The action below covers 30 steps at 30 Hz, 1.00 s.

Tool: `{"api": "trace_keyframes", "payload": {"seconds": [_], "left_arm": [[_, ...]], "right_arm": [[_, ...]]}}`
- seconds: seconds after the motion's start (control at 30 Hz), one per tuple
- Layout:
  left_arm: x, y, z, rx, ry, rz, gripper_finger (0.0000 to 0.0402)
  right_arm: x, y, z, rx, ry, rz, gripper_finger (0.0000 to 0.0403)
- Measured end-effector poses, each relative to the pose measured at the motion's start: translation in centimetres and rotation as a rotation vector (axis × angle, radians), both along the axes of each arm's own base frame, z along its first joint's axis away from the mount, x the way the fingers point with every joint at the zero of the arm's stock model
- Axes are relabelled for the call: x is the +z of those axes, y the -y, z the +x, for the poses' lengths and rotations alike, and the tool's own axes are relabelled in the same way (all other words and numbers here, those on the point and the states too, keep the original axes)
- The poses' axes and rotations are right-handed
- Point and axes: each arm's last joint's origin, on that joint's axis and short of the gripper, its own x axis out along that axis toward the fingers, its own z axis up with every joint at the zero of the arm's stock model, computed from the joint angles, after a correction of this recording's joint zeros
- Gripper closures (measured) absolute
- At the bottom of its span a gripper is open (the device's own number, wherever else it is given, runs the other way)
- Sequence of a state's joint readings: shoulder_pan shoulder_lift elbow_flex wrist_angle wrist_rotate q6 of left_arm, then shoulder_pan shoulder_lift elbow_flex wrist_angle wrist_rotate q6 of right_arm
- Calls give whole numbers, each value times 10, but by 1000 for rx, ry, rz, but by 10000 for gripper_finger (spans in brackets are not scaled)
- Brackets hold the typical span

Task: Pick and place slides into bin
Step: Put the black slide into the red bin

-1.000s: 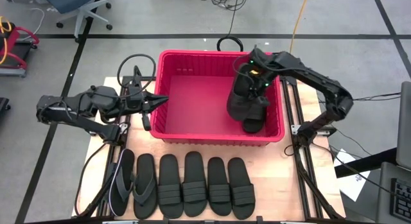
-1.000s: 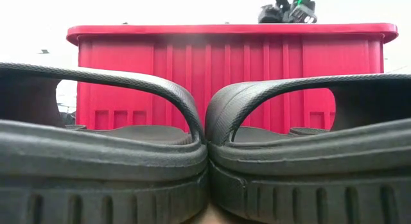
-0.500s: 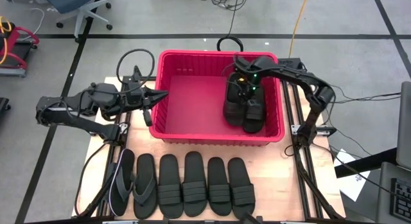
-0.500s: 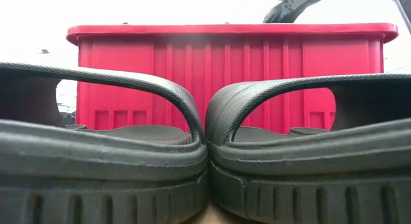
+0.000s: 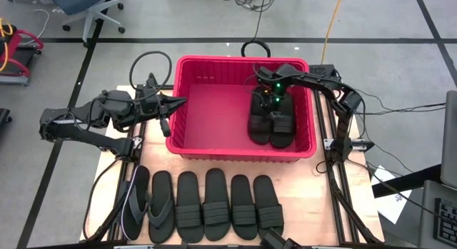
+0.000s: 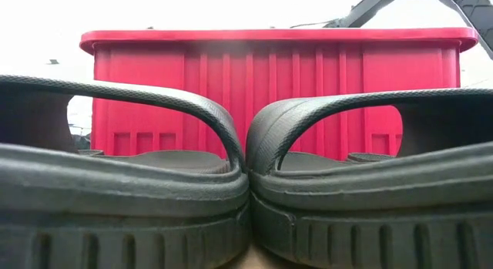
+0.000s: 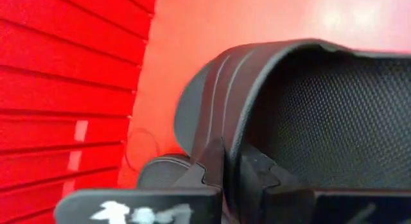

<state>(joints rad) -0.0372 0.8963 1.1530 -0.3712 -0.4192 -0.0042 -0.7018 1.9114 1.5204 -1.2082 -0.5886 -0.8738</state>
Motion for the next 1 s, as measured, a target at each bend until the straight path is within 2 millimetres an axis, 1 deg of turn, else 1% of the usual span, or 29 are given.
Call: {"api": "trace_keyframes", "payload": {"seconds": [0.2, 0.33, 0.43, 0.73, 0.87, 1.0], "left_arm": [[0, 1, 0, -29, -7, 18, 378], [0, 1, 0, -30, -8, 21, 378], [0, 1, 0, -30, -8, 21, 378], [1, 2, 1, -64, -2, 19, 378], [1, 2, 1, -83, 3, 21, 378], [1, 2, 1, -85, 4, 21, 378]], "right_arm": [[-1, 2, -2, -15, -53, -39, 390], [-1, 3, -2, -12, -68, -69, 376], [-1, 4, -2, -14, -76, -95, 356], [-3, 4, -2, -22, -129, -153, 270], [-2, 4, -1, -32, -175, -215, 245], [5, 3, -2, -35, -155, -245, 228]]}}
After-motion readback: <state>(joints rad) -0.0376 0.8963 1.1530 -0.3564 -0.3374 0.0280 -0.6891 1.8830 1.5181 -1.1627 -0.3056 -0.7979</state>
